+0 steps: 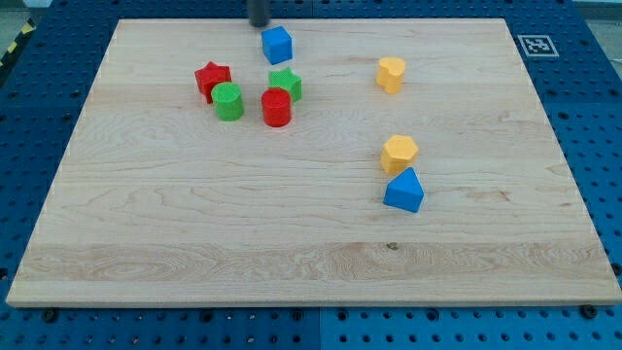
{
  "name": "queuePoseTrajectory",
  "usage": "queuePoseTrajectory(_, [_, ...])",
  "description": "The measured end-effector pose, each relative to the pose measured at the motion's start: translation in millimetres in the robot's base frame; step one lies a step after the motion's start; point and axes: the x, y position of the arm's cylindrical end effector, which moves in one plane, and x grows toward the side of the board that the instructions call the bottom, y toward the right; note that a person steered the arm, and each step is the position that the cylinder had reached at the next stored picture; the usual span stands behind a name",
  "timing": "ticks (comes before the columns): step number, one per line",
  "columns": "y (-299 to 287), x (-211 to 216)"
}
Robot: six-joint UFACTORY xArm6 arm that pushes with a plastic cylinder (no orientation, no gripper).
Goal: Place the cube parallel to the green star
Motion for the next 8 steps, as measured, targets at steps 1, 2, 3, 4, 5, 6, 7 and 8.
queuePoseTrajectory(1, [-13, 1])
queuePoseTrajectory(2, [1, 2])
queuePoseTrajectory(3, [24, 13])
queuePoseTrajectory(4, [36, 36])
queuePoseTrajectory(5, [41, 58])
queuePoseTrajectory(6, [41, 82])
queuePoseTrajectory(7, [43, 91])
queuePoseTrajectory(8, [55, 86])
